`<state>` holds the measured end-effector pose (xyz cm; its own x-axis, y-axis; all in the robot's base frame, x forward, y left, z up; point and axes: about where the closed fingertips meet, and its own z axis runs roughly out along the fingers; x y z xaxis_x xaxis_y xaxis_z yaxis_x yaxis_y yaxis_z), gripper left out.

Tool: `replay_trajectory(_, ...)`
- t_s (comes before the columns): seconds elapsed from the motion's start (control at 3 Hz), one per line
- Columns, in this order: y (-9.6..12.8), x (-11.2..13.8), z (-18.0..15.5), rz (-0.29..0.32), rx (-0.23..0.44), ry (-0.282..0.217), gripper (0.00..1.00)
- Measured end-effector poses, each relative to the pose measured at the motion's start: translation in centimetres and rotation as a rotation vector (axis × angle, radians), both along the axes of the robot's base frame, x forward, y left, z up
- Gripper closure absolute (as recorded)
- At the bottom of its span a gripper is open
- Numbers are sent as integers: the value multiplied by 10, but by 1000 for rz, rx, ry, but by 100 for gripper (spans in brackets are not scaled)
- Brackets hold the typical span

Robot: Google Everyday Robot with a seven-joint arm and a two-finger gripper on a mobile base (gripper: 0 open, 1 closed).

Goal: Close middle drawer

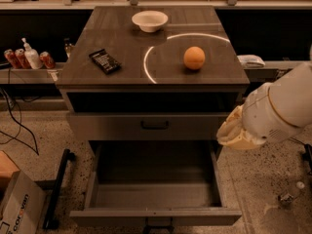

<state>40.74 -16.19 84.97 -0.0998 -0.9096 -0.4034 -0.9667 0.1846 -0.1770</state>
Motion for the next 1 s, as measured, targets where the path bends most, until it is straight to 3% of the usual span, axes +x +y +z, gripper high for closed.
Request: replay_trajectory(1.0, 19, -4, -75, 36, 147, 52, 100)
